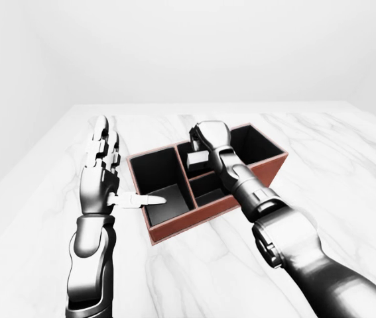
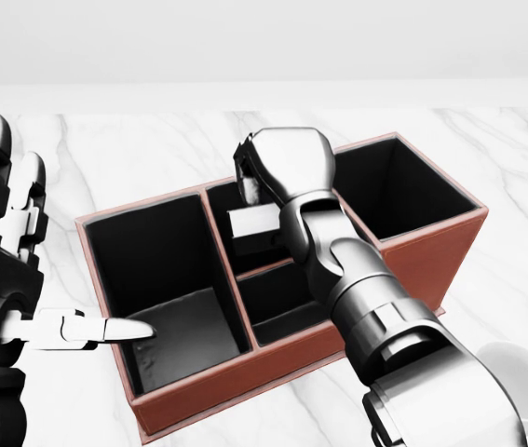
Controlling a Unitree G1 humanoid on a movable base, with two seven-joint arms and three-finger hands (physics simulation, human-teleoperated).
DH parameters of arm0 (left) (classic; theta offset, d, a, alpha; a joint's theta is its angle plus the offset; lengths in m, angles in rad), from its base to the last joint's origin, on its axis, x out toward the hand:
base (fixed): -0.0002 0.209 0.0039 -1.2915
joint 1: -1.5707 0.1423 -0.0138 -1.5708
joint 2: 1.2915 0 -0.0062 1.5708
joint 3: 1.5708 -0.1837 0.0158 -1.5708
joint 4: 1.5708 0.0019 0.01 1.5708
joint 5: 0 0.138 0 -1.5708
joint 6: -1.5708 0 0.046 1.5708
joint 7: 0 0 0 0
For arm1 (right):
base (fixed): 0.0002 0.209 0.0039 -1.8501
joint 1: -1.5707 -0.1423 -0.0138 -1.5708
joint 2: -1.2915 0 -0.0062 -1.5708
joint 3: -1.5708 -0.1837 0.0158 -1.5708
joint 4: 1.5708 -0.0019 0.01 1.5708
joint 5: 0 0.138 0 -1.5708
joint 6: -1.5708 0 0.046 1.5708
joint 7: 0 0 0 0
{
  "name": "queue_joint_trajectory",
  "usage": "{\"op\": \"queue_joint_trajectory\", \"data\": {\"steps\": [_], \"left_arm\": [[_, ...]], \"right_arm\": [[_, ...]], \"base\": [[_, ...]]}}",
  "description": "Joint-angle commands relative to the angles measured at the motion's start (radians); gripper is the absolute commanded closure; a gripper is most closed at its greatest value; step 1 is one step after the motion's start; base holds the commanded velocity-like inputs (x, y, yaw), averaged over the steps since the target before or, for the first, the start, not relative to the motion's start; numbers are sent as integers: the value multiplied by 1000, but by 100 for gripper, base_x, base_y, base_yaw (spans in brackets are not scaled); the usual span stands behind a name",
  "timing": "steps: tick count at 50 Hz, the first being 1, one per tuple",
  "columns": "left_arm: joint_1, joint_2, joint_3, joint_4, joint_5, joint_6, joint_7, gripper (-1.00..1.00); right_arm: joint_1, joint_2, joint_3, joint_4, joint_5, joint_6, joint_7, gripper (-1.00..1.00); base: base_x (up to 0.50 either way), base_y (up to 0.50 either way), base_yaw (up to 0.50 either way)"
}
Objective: Pick up the book and place it in the front compartment of the caddy.
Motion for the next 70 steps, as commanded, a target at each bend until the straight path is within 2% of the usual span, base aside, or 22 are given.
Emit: {"op": "queue_joint_trajectory", "data": {"steps": [1,48,49,50,70], "left_arm": [[-1,0,2,-1,-1,0,0,-100],[-1,0,1,2,-3,0,0,-100],[-2,0,1,1,-3,0,1,-100],[-2,1,2,2,-4,0,1,-100],[-1,1,1,-4,-4,0,1,-100]], "right_arm": [[-7,-1,-14,-11,-18,0,-35,100],[-2,4,-13,-6,-24,0,-60,100],[-2,4,-11,-4,-28,0,-60,41],[-2,4,-7,-3,-35,0,-60,-100],[4,3,-12,-11,-36,0,-60,-100]], "base": [[0,0,0],[0,0,0],[0,0,0],[0,0,0],[0,0,0]]}}
